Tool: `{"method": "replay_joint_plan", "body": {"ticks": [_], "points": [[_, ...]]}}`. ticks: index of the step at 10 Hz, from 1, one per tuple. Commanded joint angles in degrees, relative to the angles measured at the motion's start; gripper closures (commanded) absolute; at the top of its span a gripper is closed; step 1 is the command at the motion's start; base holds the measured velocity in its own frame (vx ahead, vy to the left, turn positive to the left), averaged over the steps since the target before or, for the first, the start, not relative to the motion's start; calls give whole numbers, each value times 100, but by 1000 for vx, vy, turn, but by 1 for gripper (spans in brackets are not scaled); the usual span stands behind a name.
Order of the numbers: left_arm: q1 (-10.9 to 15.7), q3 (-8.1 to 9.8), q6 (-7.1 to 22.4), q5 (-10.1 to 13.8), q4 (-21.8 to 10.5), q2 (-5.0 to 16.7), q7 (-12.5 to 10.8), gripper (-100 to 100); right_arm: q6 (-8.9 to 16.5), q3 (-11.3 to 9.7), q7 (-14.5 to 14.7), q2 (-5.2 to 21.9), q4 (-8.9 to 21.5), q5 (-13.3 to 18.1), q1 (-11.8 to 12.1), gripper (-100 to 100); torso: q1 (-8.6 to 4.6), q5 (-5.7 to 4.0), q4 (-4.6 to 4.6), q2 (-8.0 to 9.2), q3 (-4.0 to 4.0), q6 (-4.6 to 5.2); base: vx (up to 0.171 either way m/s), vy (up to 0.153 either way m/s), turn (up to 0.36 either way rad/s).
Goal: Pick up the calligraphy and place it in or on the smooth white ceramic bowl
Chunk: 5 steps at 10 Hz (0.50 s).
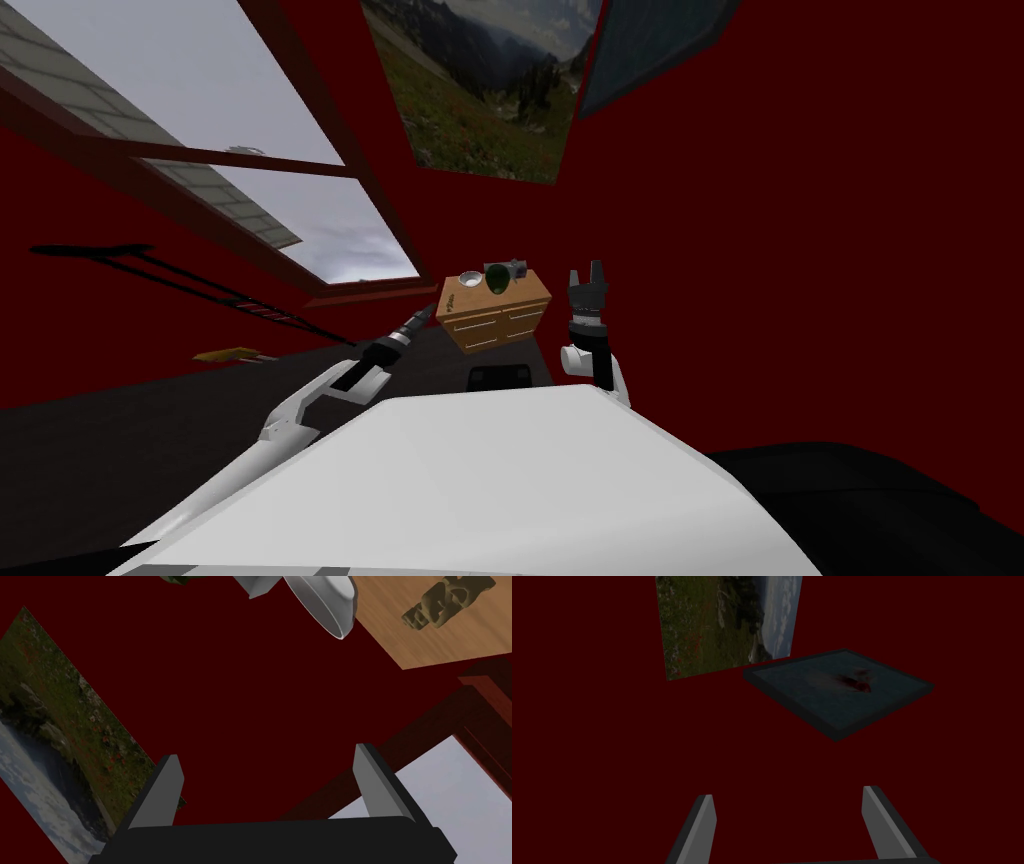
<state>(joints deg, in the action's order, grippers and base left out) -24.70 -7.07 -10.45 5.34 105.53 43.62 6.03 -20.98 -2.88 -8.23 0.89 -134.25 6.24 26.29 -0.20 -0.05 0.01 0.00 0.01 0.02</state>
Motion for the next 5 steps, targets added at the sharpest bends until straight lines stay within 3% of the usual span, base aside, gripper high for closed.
{"method": "replay_joint_plan", "body": {"ticks": [1, 2, 3, 5], "points": [[-29, -81, 131, 40, -44, 218, -4, -100, 0, 0, 0, 0, 0, 0, 0, 0, 0, 0, 0, 0, 0, 0, 1, -53, -87], [2, -225, 293, 133, -212, 403, -40, -100, 0, 1, 0, 0, 0, 0, 1, 0, 4, 0, 0, 2, 1, -5, 2, -50, -164], [2, -225, 293, 133, -212, 487, -40, -100, 0, 0, 0, 0, 0, 0, 0, 0, 5, 1, 0, 1, 1, -1, 0, -34, -71], [74, -534, 598, 320, -546, 908, -118, -100, 0, 0, 0, 0, 0, 0, 0, 0, 10, 2, 1, 3, 2, -2, 6, -46, -230]]}}
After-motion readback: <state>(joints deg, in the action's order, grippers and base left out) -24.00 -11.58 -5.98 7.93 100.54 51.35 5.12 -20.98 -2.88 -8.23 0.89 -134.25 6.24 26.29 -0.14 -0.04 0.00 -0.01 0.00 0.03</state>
